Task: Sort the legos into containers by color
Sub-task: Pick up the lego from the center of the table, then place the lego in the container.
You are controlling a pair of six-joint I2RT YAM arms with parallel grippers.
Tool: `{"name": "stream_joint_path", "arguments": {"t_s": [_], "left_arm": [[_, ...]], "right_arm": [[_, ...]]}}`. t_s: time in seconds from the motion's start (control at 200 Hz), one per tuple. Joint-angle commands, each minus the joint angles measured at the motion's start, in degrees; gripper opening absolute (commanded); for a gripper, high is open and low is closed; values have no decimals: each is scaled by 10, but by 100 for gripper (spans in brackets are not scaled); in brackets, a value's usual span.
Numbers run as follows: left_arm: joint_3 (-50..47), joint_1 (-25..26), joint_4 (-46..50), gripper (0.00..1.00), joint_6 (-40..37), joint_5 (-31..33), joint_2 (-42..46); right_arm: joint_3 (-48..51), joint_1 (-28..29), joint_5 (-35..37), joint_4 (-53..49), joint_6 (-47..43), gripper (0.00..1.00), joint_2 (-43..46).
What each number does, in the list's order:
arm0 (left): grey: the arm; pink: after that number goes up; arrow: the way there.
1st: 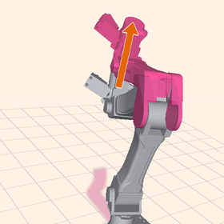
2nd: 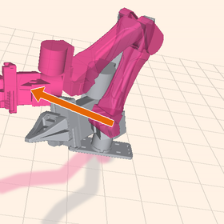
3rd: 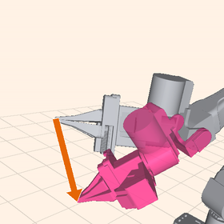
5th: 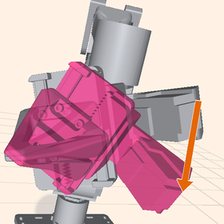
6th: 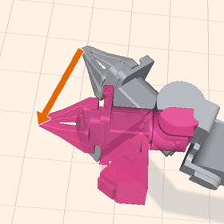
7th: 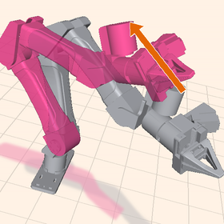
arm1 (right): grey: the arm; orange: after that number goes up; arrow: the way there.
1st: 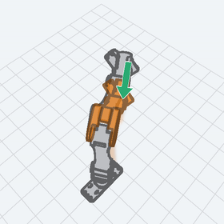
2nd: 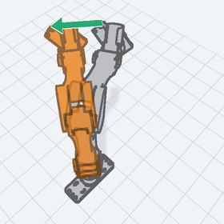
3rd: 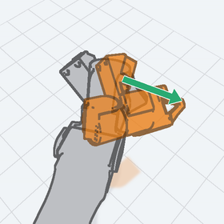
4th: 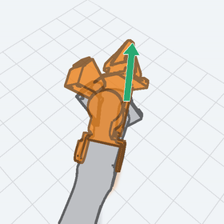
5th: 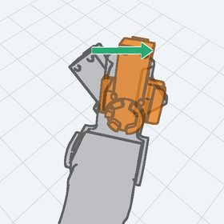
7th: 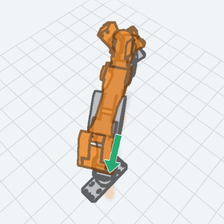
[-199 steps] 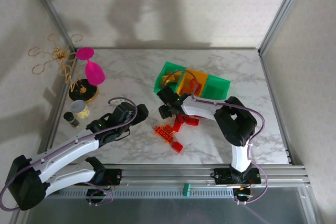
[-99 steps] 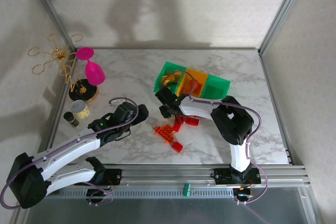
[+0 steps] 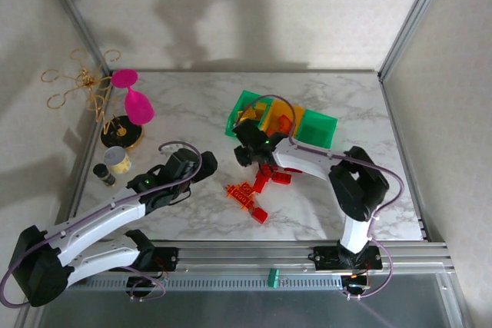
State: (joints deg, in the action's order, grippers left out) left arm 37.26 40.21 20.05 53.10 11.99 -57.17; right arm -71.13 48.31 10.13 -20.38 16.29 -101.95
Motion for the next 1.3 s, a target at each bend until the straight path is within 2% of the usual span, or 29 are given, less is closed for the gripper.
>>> {"name": "stream_joint_path", "arguments": {"t_s": [0.0,0.23,0.365,0.431,0.526,0.571,0.606,0.751,0.981,1.297], "left_arm": [[36,4,-10,100,-19,-4,-18],[84,3,-52,100,-39,-36,-92],[102,4,-83,100,-44,-50,-130],[114,4,-89,100,-47,-49,-147],[132,4,-95,100,-51,-56,-164],[137,4,-96,100,-52,-57,-167],[140,4,-95,100,-53,-56,-168],[140,4,-88,100,-57,-47,-163],[123,3,-72,100,-53,-48,-135],[75,4,-28,100,-38,-39,-72]], "right_arm": [[-2,-40,-11,-9,10,32,40],[-18,-151,-9,-8,12,34,40],[-48,-198,-21,6,12,35,1],[-74,-210,-16,5,6,41,-24],[-110,-219,-14,4,-3,44,-53],[-124,-223,-14,3,-4,49,-58],[-132,-224,-17,1,-5,52,-58],[-139,-223,-37,-1,-10,53,-40],[-54,-200,-68,4,-10,56,38],[40,-103,-54,-39,-17,61,117]]}}
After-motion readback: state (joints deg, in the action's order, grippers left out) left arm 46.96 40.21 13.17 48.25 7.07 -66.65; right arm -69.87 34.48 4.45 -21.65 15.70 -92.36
